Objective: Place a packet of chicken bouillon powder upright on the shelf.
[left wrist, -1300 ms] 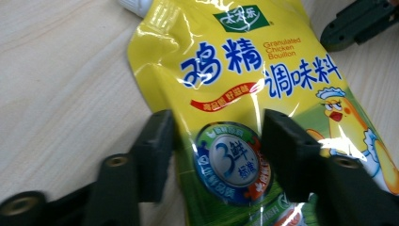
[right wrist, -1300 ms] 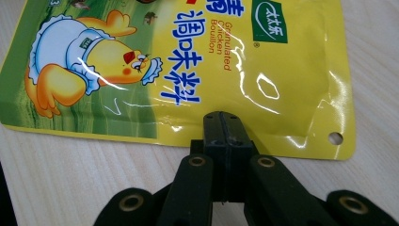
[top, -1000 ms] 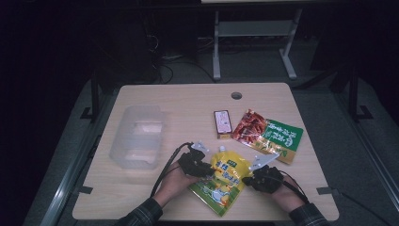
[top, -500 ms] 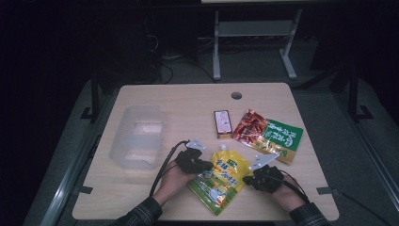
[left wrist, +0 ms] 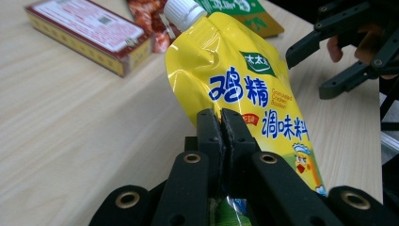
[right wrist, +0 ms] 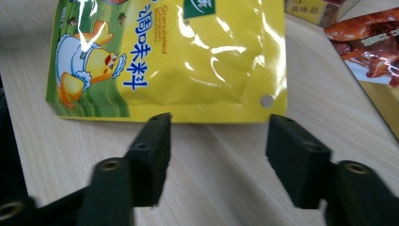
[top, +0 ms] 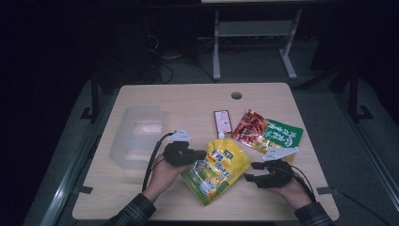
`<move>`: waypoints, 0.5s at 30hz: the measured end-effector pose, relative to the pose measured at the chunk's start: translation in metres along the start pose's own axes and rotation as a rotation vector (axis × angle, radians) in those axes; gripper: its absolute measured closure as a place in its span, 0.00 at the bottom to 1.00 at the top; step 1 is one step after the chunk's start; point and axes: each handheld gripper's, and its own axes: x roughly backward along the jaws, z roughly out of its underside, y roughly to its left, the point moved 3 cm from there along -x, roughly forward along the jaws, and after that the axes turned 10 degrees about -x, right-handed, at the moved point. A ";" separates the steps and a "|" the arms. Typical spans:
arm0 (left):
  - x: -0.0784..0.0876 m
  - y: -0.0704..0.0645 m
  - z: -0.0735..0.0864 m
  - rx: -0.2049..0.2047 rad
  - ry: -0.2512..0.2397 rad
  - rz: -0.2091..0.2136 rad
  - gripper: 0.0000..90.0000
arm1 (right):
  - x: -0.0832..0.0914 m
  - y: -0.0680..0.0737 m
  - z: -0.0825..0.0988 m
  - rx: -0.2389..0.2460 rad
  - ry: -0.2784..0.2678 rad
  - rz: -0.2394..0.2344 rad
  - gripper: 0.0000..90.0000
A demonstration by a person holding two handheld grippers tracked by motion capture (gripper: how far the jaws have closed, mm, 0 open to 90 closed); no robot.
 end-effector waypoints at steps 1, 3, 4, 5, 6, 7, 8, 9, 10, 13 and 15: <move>0.003 0.001 -0.001 0.000 -0.011 0.002 0.97 | 0.001 -0.001 0.000 -0.006 -0.009 -0.001 0.40; 0.008 0.000 -0.002 0.002 -0.028 -0.005 0.97 | 0.000 -0.004 0.000 -0.027 -0.020 -0.022 0.33; 0.010 0.000 -0.003 0.002 -0.034 -0.001 0.97 | 0.000 -0.005 0.000 -0.039 -0.036 -0.045 0.31; 0.011 0.000 -0.003 0.002 -0.043 -0.002 0.97 | -0.001 -0.006 -0.001 -0.047 -0.045 -0.065 0.29; 0.012 -0.001 -0.003 0.004 -0.046 0.002 0.97 | -0.002 -0.006 -0.001 -0.057 -0.049 -0.080 0.28; 0.014 -0.001 -0.004 0.002 -0.051 0.005 0.98 | -0.003 -0.006 -0.002 -0.062 -0.056 -0.099 0.27; 0.014 -0.001 -0.004 0.003 -0.053 0.007 0.98 | -0.005 -0.006 -0.003 -0.066 -0.062 -0.114 0.26; 0.015 -0.002 -0.005 0.003 -0.057 0.008 0.98 | -0.008 -0.005 -0.003 -0.072 -0.068 -0.132 0.25; 0.015 -0.003 -0.005 -0.001 -0.061 0.011 0.98 | -0.010 -0.005 -0.005 -0.072 -0.068 -0.147 0.25; 0.017 -0.006 -0.007 -0.012 -0.066 0.018 0.98 | -0.017 -0.002 -0.008 -0.066 -0.078 -0.181 0.23; 0.018 -0.008 -0.009 -0.018 -0.070 0.026 0.97 | -0.020 -0.003 -0.012 -0.064 -0.095 -0.204 0.23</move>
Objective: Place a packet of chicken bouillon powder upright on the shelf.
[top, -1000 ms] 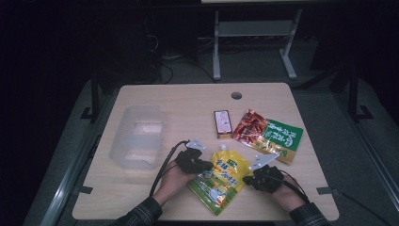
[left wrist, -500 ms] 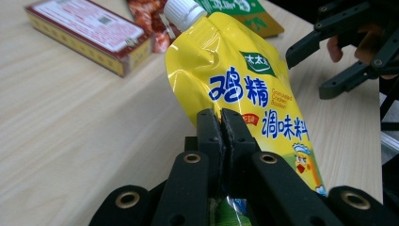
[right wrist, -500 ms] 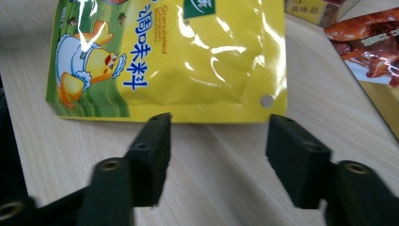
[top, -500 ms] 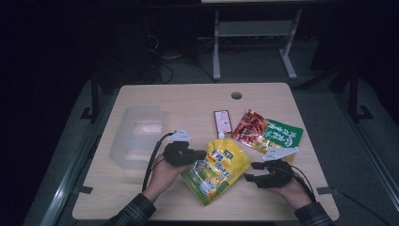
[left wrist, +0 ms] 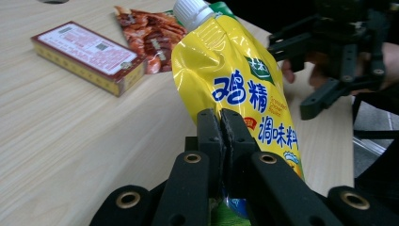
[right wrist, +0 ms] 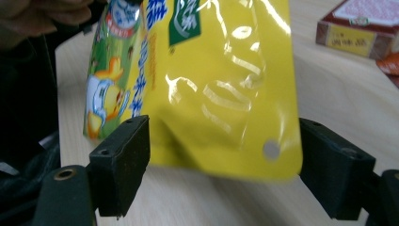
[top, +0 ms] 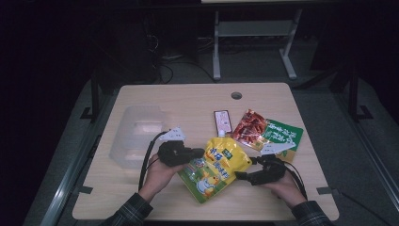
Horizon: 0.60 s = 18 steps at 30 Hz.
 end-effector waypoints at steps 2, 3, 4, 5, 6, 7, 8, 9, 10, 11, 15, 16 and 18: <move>0.000 -0.002 -0.001 -0.001 -0.002 0.004 0.98 | -0.003 -0.001 -0.004 0.000 -0.018 -0.020 0.25; -0.001 -0.002 -0.001 -0.002 -0.003 0.004 0.98 | -0.004 -0.001 -0.005 -0.003 -0.027 -0.031 0.27; -0.001 -0.003 -0.001 -0.005 0.000 0.004 0.97 | -0.005 0.000 -0.006 -0.007 -0.030 -0.042 0.28; -0.001 -0.003 -0.001 -0.005 0.000 0.003 0.97 | -0.006 0.000 -0.006 -0.010 -0.029 -0.050 0.31; -0.001 -0.003 -0.001 -0.006 0.001 0.003 0.97 | -0.007 0.001 -0.006 -0.004 -0.030 -0.060 0.34; -0.001 -0.003 -0.001 -0.004 0.000 0.000 0.97 | -0.008 0.002 -0.005 0.000 -0.017 -0.070 0.39; -0.001 -0.002 -0.001 -0.004 0.001 -0.001 0.97 | -0.009 0.004 -0.005 0.007 -0.013 -0.077 0.43; -0.001 -0.002 -0.001 -0.001 -0.002 0.000 0.97 | -0.009 0.004 -0.004 0.008 -0.008 -0.079 0.48; 0.000 -0.001 -0.001 0.004 -0.003 -0.006 0.97 | -0.010 0.005 -0.004 0.013 -0.008 -0.086 0.54; 0.000 -0.001 -0.001 0.000 -0.001 -0.008 0.97 | -0.010 0.006 -0.004 0.013 -0.006 -0.090 0.60; 0.003 0.001 0.000 0.002 -0.013 -0.018 0.97 | -0.008 0.008 -0.005 0.026 -0.017 -0.121 0.78; 0.003 0.001 0.000 0.003 -0.011 -0.019 0.97 | -0.007 0.009 -0.006 0.027 -0.024 -0.132 0.83; 0.003 0.001 0.000 0.003 -0.016 -0.022 0.97 | -0.005 0.011 -0.008 0.035 -0.038 -0.151 0.91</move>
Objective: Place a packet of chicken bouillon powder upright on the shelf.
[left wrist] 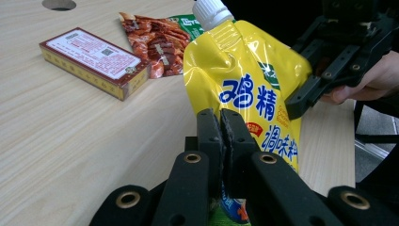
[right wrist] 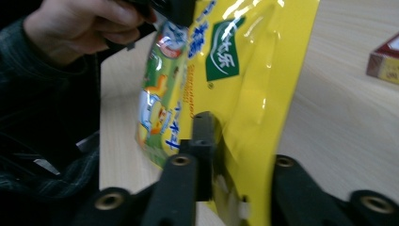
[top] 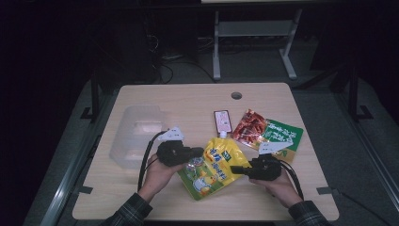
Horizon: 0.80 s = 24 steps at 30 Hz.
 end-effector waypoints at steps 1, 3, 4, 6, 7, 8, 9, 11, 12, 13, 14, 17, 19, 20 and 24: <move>0.000 0.000 0.000 -0.005 0.001 -0.002 0.97 | 0.001 0.001 -0.001 0.008 -0.005 -0.011 0.94; 0.000 -0.001 0.000 0.000 -0.005 -0.002 0.97 | 0.002 0.003 -0.003 0.019 -0.009 -0.021 0.97; 0.001 -0.001 0.001 -0.005 -0.004 -0.003 0.97 | 0.003 0.004 -0.004 0.023 -0.005 -0.024 0.99; 0.002 -0.002 0.001 -0.010 -0.003 -0.005 0.97 | 0.004 0.005 -0.006 0.045 -0.006 -0.028 0.99; 0.002 -0.002 0.001 -0.015 -0.005 -0.005 0.97 | 0.005 0.006 -0.008 0.052 -0.004 -0.027 0.99; 0.003 -0.002 0.001 -0.014 -0.006 -0.005 0.97 | 0.005 0.006 -0.009 0.055 -0.004 -0.027 0.99; 0.003 -0.003 0.001 -0.025 -0.004 -0.005 0.97 | 0.006 0.007 -0.011 0.063 0.002 -0.026 0.99; 0.004 -0.004 0.001 -0.032 -0.007 -0.005 0.97 | 0.009 0.010 -0.015 0.087 0.012 -0.012 1.00; 0.005 -0.005 0.001 -0.033 -0.011 -0.004 0.97 | 0.010 0.012 -0.017 0.101 0.013 -0.009 1.00; 0.005 -0.005 0.002 -0.037 -0.013 -0.003 0.97 | 0.011 0.013 -0.020 0.112 0.016 -0.004 1.00; 0.007 -0.005 0.002 -0.041 -0.008 0.000 0.97 | 0.012 0.015 -0.022 0.123 0.019 0.001 1.00; 0.009 -0.005 0.002 -0.036 -0.021 -0.006 0.97 | 0.013 0.018 -0.031 0.159 0.032 0.013 1.00; 0.011 -0.004 0.003 -0.038 -0.027 -0.013 0.96 | 0.013 0.021 -0.037 0.179 0.049 0.016 1.00; 0.012 -0.003 0.003 -0.034 -0.026 -0.012 0.95 | 0.013 0.022 -0.039 0.193 0.046 0.015 1.00; 0.020 0.001 0.004 -0.029 -0.040 -0.037 0.88 | 0.013 0.030 -0.049 0.232 0.056 0.005 1.00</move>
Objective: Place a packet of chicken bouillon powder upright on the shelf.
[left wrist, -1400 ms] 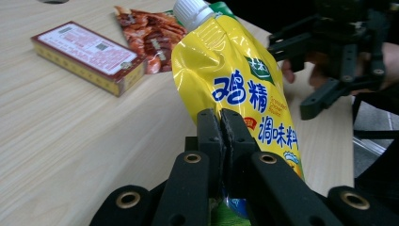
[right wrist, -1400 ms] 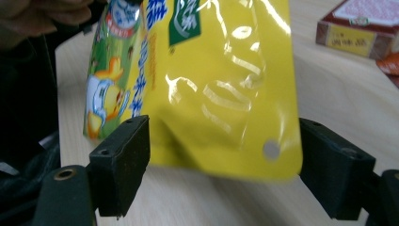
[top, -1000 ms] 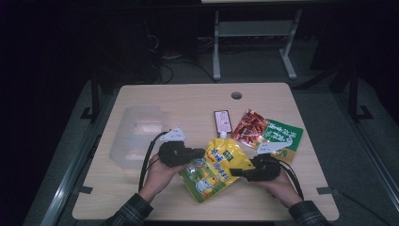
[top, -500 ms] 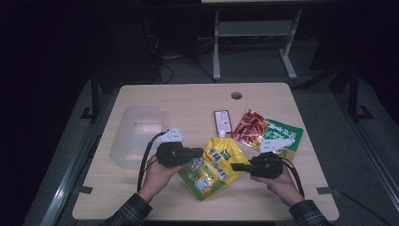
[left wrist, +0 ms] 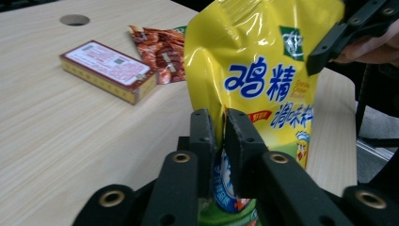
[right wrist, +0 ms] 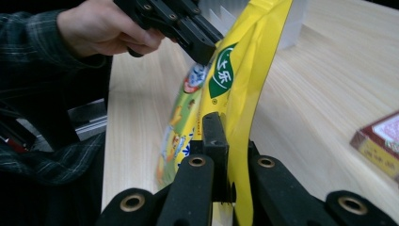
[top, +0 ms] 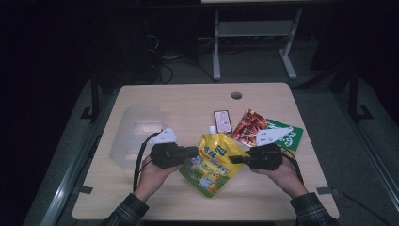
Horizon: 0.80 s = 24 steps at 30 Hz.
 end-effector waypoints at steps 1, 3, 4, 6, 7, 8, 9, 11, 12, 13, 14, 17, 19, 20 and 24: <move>0.002 0.001 0.001 -0.001 0.009 -0.009 0.84 | 0.000 0.001 -0.002 0.005 0.001 -0.008 1.00; 0.004 0.002 0.002 0.006 0.013 -0.023 0.76 | 0.001 0.003 -0.006 0.017 -0.007 -0.009 1.00; 0.006 0.001 0.003 0.003 0.013 -0.028 0.71 | 0.002 0.003 -0.007 0.021 -0.007 -0.008 1.00; 0.007 -0.002 0.004 0.002 0.026 -0.019 0.63 | 0.003 0.004 -0.009 0.027 -0.010 -0.004 1.00; 0.008 -0.004 0.005 -0.006 0.035 -0.025 0.58 | 0.004 0.005 -0.011 0.022 -0.013 -0.007 1.00; 0.008 -0.008 0.006 -0.012 0.044 -0.028 0.54 | 0.005 0.005 -0.013 0.031 -0.018 -0.005 1.00; 0.008 -0.011 0.008 -0.023 0.060 -0.025 0.49 | 0.006 0.005 -0.014 0.031 -0.016 -0.002 1.00; 0.006 -0.019 0.013 -0.037 0.095 -0.012 0.41 | 0.007 0.006 -0.019 0.037 -0.011 0.002 1.00; 0.006 -0.022 0.016 -0.048 0.107 -0.008 0.39 | 0.007 0.006 -0.021 0.041 -0.011 0.007 1.00; 0.005 -0.025 0.017 -0.056 0.117 -0.001 0.38 | 0.007 0.006 -0.023 0.045 -0.007 0.009 1.00; 0.005 -0.028 0.020 -0.063 0.127 0.003 0.36 | 0.006 0.006 -0.025 0.051 -0.009 0.014 1.00; 0.006 -0.034 0.025 -0.080 0.147 0.016 0.31 | 0.006 0.006 -0.030 0.045 -0.003 0.023 1.00; 0.008 -0.038 0.030 -0.095 0.163 0.013 0.28 | 0.007 0.005 -0.033 0.043 0.002 0.031 1.00; 0.009 -0.039 0.033 -0.100 0.170 0.011 0.27 | 0.007 0.005 -0.034 0.039 0.007 0.034 1.00; 0.012 -0.048 0.048 -0.101 0.187 0.026 0.22 | 0.010 0.002 -0.041 0.037 0.022 0.049 1.00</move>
